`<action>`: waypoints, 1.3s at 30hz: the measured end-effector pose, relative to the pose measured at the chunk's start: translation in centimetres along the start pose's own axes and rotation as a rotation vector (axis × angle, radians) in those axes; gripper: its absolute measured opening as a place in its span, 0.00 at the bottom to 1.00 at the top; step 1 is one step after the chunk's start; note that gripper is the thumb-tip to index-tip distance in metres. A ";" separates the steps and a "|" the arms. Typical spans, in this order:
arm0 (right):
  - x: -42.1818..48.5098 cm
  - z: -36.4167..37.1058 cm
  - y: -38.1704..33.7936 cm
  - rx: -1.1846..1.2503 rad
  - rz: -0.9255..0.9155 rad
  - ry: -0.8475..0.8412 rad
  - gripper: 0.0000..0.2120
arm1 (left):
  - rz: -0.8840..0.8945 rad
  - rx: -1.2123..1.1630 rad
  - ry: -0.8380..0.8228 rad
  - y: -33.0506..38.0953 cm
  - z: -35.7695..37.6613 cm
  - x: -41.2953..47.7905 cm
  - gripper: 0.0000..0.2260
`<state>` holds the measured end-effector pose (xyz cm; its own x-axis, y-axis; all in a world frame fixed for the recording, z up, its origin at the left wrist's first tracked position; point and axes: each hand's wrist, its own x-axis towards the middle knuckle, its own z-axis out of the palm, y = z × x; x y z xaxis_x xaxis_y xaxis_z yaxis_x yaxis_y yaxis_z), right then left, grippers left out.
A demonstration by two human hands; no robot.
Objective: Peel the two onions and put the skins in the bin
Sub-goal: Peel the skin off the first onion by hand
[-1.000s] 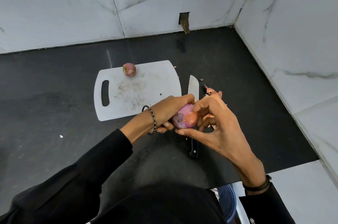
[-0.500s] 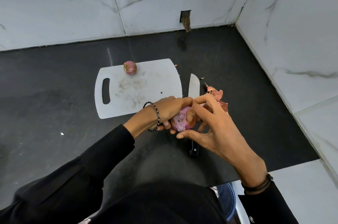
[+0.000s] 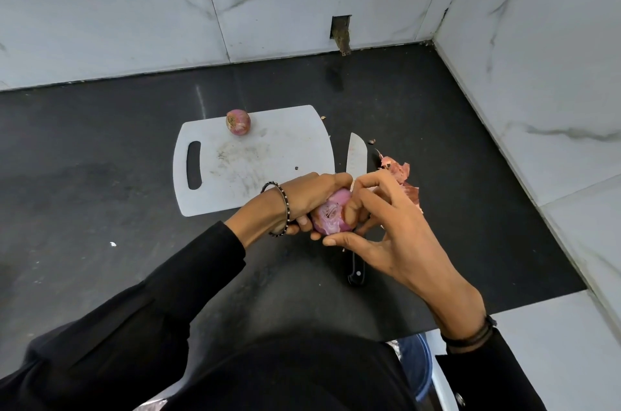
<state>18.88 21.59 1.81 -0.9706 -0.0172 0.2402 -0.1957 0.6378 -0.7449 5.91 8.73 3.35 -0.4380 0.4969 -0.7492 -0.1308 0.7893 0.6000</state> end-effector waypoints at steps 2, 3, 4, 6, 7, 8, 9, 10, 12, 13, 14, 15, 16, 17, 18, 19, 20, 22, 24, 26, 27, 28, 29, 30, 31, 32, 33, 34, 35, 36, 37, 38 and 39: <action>0.0 -0.1 0.1 0.006 0.013 0.004 0.19 | 0.009 0.007 0.002 0.0 0.1 0.0 0.31; 0.1 -0.1 0.1 -0.010 0.017 0.002 0.21 | 0.019 0.014 0.006 0.0 0.2 0.1 0.31; 0.1 -0.1 0.2 -0.019 0.022 0.000 0.22 | 0.029 0.024 0.006 0.0 0.2 0.3 0.31; 0.1 -0.1 0.3 -0.007 0.029 0.000 0.23 | 0.036 0.034 -0.004 -0.1 0.2 0.5 0.30; 0.1 -0.1 0.3 -0.004 0.029 0.002 0.23 | 0.033 0.035 -0.009 -0.1 0.2 0.6 0.30; 0.1 -0.2 0.3 -0.010 0.026 0.005 0.23 | 0.030 0.035 -0.014 0.0 0.2 0.6 0.30; 0.1 -0.4 0.3 -0.024 0.019 0.008 0.23 | 0.025 0.035 -0.021 0.1 0.3 0.7 0.30; 0.1 -0.4 0.4 -0.037 0.011 0.010 0.22 | 0.018 0.032 -0.028 0.2 0.3 0.7 0.31; 0.0 -0.4 0.5 -0.033 0.003 0.007 0.19 | -0.007 0.014 -0.042 0.4 0.3 0.8 0.33; 0.0 -0.4 0.5 -0.028 0.001 0.006 0.18 | -0.019 0.009 -0.048 0.5 0.2 0.7 0.33; -0.1 -0.3 0.5 -0.027 0.002 0.008 0.18 | -0.026 0.012 -0.054 0.6 0.2 0.8 0.34; -0.2 -0.3 0.6 -0.029 0.003 0.013 0.18 | -0.030 0.015 -0.057 0.7 0.2 0.8 0.34; -0.2 -0.4 0.6 -0.027 0.005 0.019 0.18 | -0.034 0.016 -0.058 0.7 0.3 0.8 0.34; -0.1 -0.4 0.5 -0.023 0.008 0.023 0.19 | -0.036 0.012 -0.057 0.6 0.2 0.9 0.34; -0.1 -0.4 0.5 -0.020 0.012 0.024 0.20 | -0.036 0.009 -0.058 0.5 0.2 0.9 0.34; -0.1 -0.5 0.5 -0.025 0.014 0.022 0.22 | -0.036 0.006 -0.061 0.4 0.2 1.1 0.34; -0.1 -0.4 0.5 -0.031 0.015 0.017 0.23 | -0.036 0.004 -0.064 0.4 0.3 1.2 0.34; 0.0 -0.3 0.6 -0.033 0.022 0.012 0.24 | -0.043 0.002 -0.059 0.2 0.3 1.3 0.34; 0.0 -0.2 0.6 -0.020 0.032 0.014 0.24 | -0.052 0.004 -0.052 0.2 0.3 1.2 0.33; 0.0 -0.2 0.7 -0.014 0.038 0.017 0.23 | -0.049 0.012 -0.047 0.3 0.3 1.2 0.33; 0.0 -0.2 0.6 -0.014 0.037 0.021 0.23 | -0.044 0.015 -0.047 0.2 0.2 1.3 0.32; 0.1 -0.2 0.6 -0.016 0.032 0.023 0.22 | -0.039 0.016 -0.046 0.2 0.2 1.3 0.32; 0.1 -0.1 0.6 -0.018 0.027 0.025 0.22 | -0.037 0.020 -0.045 0.1 0.2 1.4 0.32; 0.1 -0.1 0.6 -0.023 0.024 0.025 0.22 | -0.034 0.024 -0.044 0.1 0.2 1.4 0.32; 0.1 -0.1 0.5 -0.028 0.020 0.023 0.21 | -0.033 0.026 -0.043 0.0 0.2 1.4 0.31; 0.2 -0.1 0.5 -0.033 0.015 0.022 0.21 | -0.034 0.029 -0.044 -0.1 0.2 1.4 0.32; 0.2 0.0 0.5 -0.041 0.009 0.021 0.21 | -0.034 0.033 -0.048 -0.2 0.2 1.3 0.32; 0.2 0.0 0.6 -0.050 0.002 0.020 0.20 | -0.033 0.033 -0.054 -0.2 0.2 1.3 0.32; 0.1 0.1 0.6 -0.061 -0.009 0.017 0.20 | -0.033 0.027 -0.060 -0.3 0.1 1.3 0.33; 0.1 0.2 0.7 -0.073 -0.023 0.016 0.19 | -0.036 0.019 -0.069 -0.3 0.0 1.2 0.32; 0.0 0.4 0.8 -0.085 -0.035 0.019 0.18 | -0.039 0.016 -0.078 -0.3 -0.1 1.2 0.32; 0.0 0.5 0.9 -0.094 -0.042 0.026 0.18 | -0.040 0.018 -0.087 -0.2 -0.1 1.2 0.32; -0.1 0.5 0.9 -0.088 -0.040 0.033 0.18 | -0.037 0.017 -0.095 -0.1 -0.2 1.1 0.32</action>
<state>18.69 21.80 0.82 -0.9566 -0.0194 0.2906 -0.2200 0.7023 -0.6771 5.28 9.14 2.49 -0.3465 0.4991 -0.7942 -0.1301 0.8129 0.5677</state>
